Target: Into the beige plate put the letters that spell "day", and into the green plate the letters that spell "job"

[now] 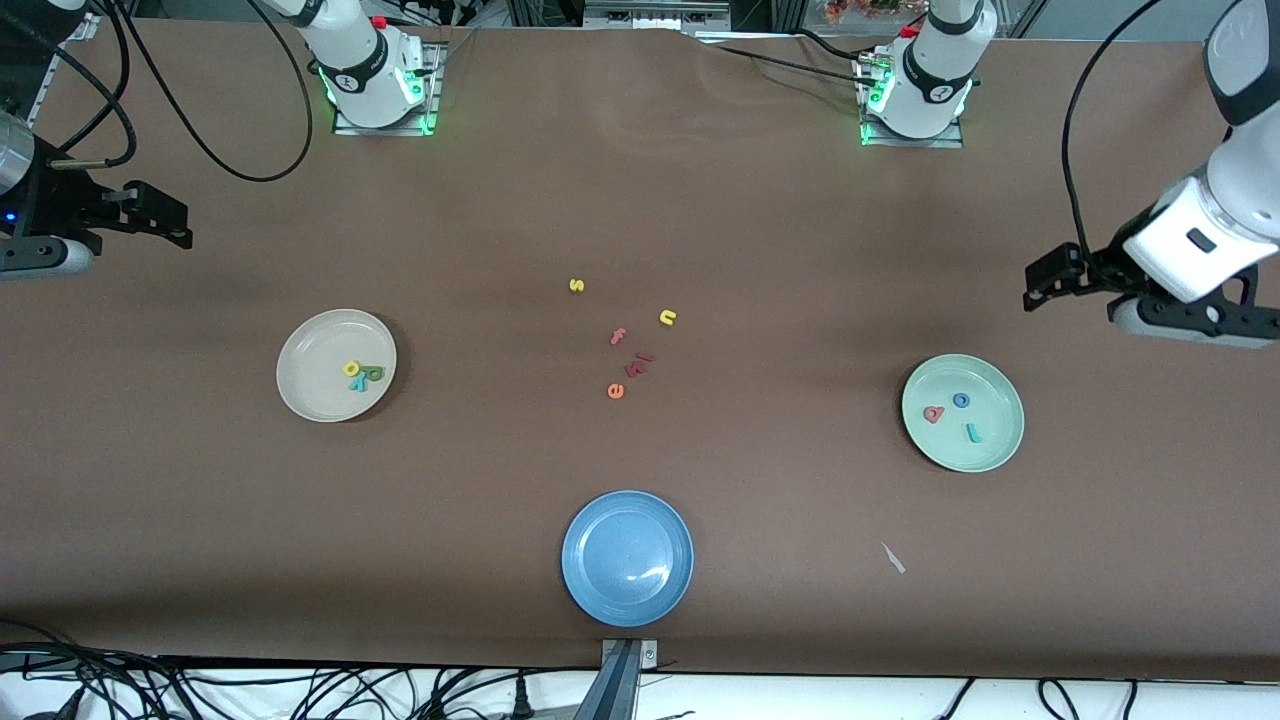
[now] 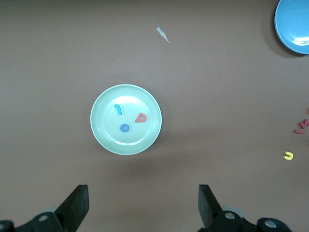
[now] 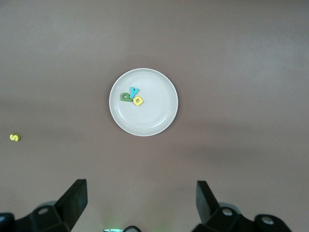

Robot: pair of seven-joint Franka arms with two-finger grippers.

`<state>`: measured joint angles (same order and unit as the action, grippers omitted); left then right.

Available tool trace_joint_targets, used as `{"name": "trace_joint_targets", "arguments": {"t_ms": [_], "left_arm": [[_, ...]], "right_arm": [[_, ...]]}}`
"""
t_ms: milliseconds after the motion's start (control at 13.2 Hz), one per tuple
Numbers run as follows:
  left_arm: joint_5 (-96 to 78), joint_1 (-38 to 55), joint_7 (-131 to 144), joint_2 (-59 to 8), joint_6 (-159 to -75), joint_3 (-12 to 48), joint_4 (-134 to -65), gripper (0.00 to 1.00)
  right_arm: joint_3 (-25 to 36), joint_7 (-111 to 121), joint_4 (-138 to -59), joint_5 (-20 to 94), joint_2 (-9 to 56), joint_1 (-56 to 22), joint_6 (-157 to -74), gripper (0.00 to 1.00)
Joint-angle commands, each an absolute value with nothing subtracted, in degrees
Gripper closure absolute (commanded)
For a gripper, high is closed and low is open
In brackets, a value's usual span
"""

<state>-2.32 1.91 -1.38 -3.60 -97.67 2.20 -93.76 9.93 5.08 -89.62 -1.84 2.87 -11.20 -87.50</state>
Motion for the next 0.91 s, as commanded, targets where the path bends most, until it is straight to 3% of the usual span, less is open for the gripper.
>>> {"name": "trace_joint_targets", "arguments": {"t_ms": [0, 833], "left_arm": [[-3.16, 1.94, -2.20, -2.01, -97.92, 0.97, -96.16, 0.00], [0.35, 2.02, -2.37, -1.85, -97.29, 1.49, -96.06, 0.00]], "right_arm": [[9.75, 5.10, -89.91, -0.79, 3.25, -10.55, -88.33, 0.00], [9.67, 4.31, -89.82, -0.79, 3.60, -10.63, -88.68, 0.00]]}}
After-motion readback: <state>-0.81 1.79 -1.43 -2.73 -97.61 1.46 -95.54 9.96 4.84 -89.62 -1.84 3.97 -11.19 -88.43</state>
